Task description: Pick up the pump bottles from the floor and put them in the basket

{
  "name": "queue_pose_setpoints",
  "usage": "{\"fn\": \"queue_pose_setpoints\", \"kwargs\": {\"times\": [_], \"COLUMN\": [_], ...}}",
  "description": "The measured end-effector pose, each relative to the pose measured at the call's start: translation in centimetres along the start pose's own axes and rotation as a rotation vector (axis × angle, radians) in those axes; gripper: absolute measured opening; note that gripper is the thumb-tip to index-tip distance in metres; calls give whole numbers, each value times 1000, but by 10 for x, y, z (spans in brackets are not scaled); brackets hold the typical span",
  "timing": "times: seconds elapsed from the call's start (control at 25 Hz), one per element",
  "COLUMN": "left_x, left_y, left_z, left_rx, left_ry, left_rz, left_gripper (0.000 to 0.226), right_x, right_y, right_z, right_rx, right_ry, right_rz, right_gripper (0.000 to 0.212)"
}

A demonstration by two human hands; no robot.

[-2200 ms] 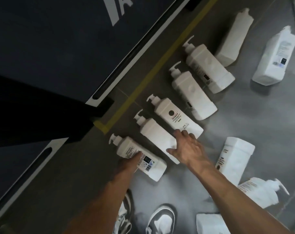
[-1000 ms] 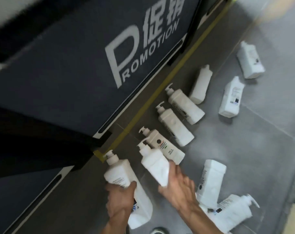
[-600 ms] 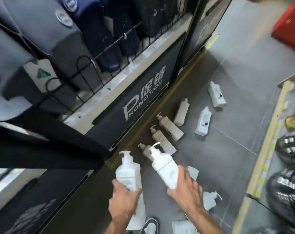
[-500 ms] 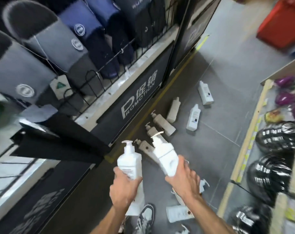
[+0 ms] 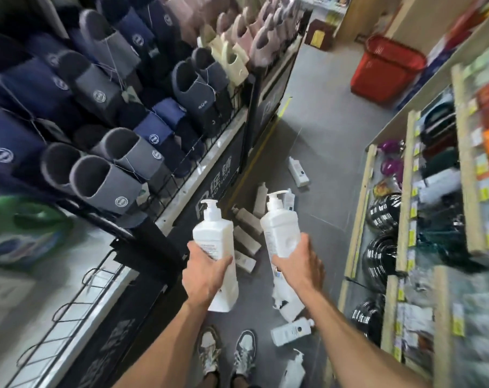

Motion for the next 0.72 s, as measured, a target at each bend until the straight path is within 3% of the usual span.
{"fn": "queue_pose_setpoints", "kwargs": {"times": [0.36, 0.52, 0.72], "left_x": [57, 66, 78], "left_y": [42, 39, 33], "left_z": [75, 104, 137], "left_rx": [91, 142, 257], "left_ry": [2, -10, 99], "left_rz": [-211, -271, -257], "left_gripper": [64, 70, 71], "right_x": [86, 100, 92], "right_y": [-29, -44, -70], "right_z": [47, 61, 71], "right_rx": [-479, -457, -445], "right_ry": [83, 102, 86], "right_rz": [-141, -59, 35], "right_gripper": [64, 69, 69]}}
Point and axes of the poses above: each hand's wrist, its own x-axis away from the middle knuckle, its own z-axis out of the back of the hand, y = z × x, the point moved 7 cm from there along -x, towards the middle knuckle
